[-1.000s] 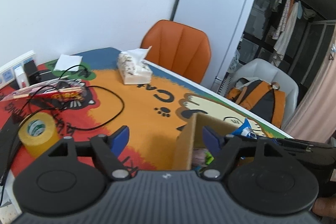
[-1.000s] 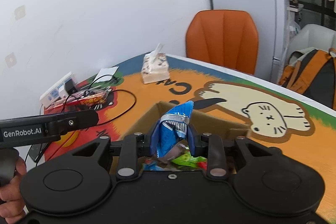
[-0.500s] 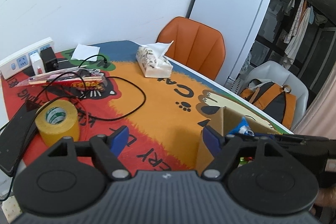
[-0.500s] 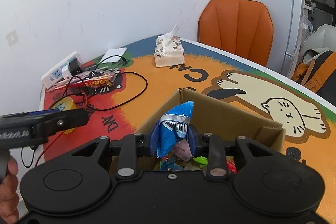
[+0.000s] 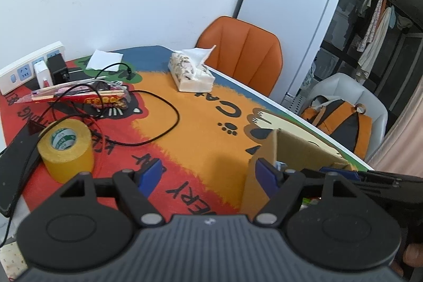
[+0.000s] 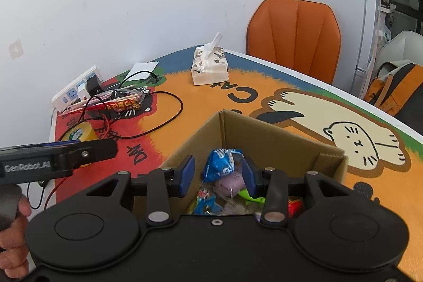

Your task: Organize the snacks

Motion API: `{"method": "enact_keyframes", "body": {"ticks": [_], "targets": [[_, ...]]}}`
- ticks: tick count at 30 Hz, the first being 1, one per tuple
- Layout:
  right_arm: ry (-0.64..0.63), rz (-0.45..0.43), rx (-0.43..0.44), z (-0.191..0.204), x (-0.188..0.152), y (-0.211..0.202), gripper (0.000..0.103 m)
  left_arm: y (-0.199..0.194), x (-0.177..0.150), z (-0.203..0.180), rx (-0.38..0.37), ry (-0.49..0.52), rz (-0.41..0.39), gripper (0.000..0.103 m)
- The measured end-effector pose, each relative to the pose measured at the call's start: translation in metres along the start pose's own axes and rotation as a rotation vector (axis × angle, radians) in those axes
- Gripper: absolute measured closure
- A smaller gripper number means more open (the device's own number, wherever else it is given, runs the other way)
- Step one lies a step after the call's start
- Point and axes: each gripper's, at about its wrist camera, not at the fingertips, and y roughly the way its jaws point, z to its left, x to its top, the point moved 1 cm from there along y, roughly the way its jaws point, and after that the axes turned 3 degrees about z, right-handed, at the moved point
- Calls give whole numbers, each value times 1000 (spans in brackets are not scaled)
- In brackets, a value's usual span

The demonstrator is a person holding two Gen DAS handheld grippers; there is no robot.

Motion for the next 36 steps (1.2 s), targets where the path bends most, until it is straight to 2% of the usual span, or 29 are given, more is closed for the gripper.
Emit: {"method": "enact_keyframes", "body": {"ticks": [5, 7, 15, 17, 18, 22, 31, 36], "targets": [[33, -9, -4, -13, -7, -18, 61, -2, -1, -18, -26, 26, 3, 27], [48, -18, -11, -19, -11, -28, 59, -3, -2, -25, -21, 36, 8, 23], [111, -65, -22, -39, -23, -64, 25, -17, -8, -44, -68, 60, 27, 9], [135, -83, -23, -44, -27, -76, 4, -22, -10, -48, -76, 62, 31, 9], [147, -94, -23, -47, -29, -82, 1, -25, -11, -51, -72, 67, 30, 8], [169, -102, -41, -55, -37, -101, 0, -34, -17, -66, -58, 108, 43, 3], [211, -128, -91, -65, -59, -142, 0, -56, -31, -86, -56, 160, 53, 1], [212, -152, -123, -63, -72, -163, 0, -72, -41, -96, -89, 185, 33, 1]]}}
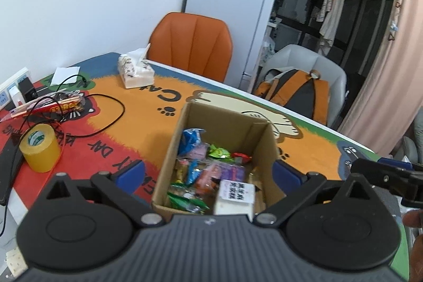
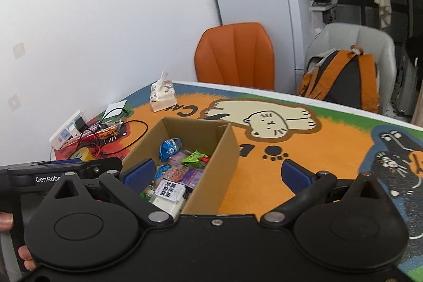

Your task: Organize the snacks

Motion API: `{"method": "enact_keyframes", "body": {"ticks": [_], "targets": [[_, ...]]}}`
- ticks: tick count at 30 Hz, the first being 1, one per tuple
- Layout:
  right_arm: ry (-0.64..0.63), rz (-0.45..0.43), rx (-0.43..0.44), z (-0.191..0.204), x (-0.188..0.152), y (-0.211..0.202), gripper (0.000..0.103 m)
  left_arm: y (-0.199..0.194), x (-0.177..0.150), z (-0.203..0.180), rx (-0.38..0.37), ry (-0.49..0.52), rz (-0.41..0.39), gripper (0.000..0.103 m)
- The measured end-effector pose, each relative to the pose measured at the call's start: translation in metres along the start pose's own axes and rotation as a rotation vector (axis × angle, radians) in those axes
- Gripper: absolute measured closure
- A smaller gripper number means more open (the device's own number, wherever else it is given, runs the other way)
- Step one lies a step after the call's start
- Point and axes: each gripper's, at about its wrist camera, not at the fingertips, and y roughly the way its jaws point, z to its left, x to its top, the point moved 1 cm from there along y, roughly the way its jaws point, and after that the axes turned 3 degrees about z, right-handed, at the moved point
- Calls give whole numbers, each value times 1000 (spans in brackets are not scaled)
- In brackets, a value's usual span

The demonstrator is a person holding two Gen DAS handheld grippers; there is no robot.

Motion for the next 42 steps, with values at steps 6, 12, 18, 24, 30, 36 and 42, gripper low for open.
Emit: {"method": "enact_keyframes", "body": {"ticks": [6, 12, 18, 24, 30, 36, 42], "targets": [[17, -35, -31, -7, -12, -26, 0, -16, -12, -14, -29, 22, -21, 1], [25, -73, -41, -6, -24, -52, 0, -35, -23, -26, -47, 63, -34, 1], [24, -101, -48, 0, -32, -77, 0, -60, -30, -26, -52, 75, -59, 1], [9, -122, -60, 11, -38, -99, 0, -85, -36, -22, -60, 83, -70, 1], [0, -134, -69, 21, -49, -116, 0, -108, -47, -22, -83, 135, -87, 1], [-7, -144, -81, 26, -57, -133, 0, -127, -57, -22, -102, 164, -108, 1], [-19, -154, -83, 28, -61, -141, 0, -133, -56, -18, -99, 154, -118, 1]]}}
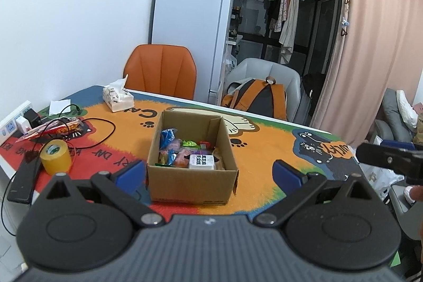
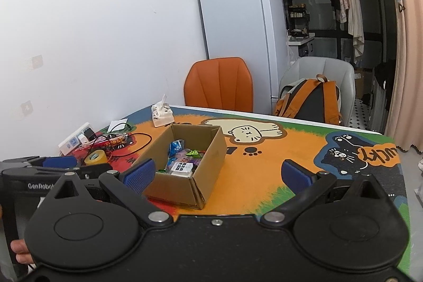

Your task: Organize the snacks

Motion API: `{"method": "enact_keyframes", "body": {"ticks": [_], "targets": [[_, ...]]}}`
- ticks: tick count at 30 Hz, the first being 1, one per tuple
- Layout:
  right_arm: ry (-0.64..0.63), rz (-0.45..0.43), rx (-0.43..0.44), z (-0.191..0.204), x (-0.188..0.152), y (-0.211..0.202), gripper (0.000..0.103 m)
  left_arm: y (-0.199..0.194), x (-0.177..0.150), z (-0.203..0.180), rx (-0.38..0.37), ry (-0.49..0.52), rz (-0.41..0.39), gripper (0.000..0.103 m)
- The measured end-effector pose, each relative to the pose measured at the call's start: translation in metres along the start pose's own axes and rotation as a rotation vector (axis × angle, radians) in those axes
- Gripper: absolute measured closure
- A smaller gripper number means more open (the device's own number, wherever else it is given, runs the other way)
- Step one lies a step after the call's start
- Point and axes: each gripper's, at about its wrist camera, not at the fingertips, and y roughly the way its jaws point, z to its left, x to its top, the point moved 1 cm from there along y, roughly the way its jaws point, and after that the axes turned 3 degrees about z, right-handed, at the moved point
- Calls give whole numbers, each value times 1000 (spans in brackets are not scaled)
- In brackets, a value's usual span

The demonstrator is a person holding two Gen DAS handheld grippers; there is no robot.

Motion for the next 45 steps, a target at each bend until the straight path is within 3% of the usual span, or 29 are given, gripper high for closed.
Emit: {"method": "enact_keyframes", "body": {"ticks": [45], "targets": [[8, -4, -4, -2, -1, -3, 0, -6, 3, 0, 3, 1, -10, 1]]}}
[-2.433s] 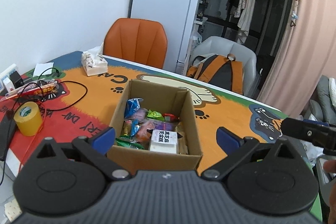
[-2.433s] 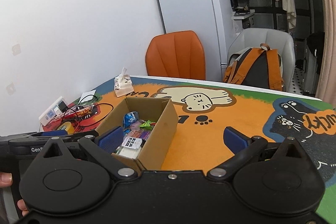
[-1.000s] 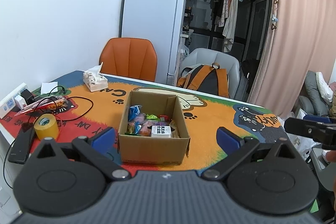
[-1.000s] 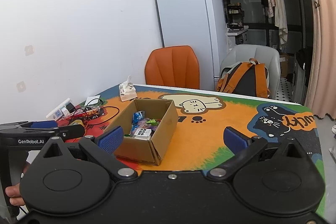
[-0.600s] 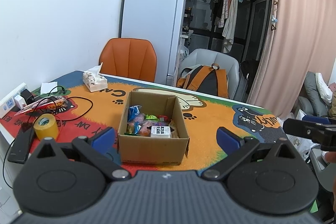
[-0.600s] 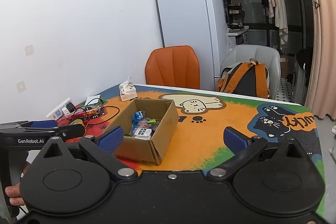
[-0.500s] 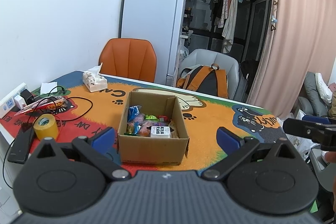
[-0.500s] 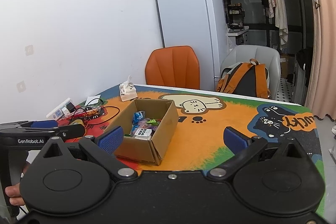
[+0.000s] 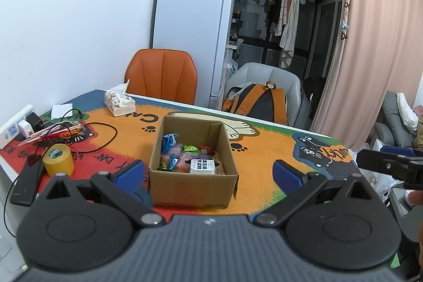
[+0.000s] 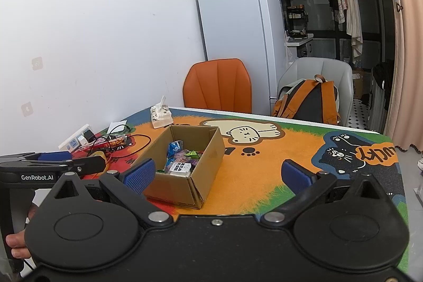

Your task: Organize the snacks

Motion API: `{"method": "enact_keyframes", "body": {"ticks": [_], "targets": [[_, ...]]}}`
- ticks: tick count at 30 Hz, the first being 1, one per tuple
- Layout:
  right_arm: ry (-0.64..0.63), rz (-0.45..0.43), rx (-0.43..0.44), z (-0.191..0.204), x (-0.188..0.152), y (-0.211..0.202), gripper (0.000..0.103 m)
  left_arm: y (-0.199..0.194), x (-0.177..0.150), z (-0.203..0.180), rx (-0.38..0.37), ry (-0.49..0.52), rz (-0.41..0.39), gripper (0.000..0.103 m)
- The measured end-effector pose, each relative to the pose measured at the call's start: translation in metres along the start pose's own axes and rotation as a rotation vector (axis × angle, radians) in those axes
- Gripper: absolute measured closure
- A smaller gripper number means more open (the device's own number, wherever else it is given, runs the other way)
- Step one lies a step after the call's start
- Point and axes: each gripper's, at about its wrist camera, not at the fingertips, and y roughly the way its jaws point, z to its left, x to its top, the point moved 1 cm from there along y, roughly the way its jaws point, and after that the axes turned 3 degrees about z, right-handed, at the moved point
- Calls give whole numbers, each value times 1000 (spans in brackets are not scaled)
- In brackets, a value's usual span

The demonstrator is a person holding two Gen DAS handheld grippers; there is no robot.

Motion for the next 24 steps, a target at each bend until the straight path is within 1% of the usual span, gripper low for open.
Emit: {"method": "enact_keyframes", "body": {"ticks": [24], "targets": [[-10, 2, -2, -2, 1, 0, 0, 0, 0, 3, 6, -6, 6, 0]]}}
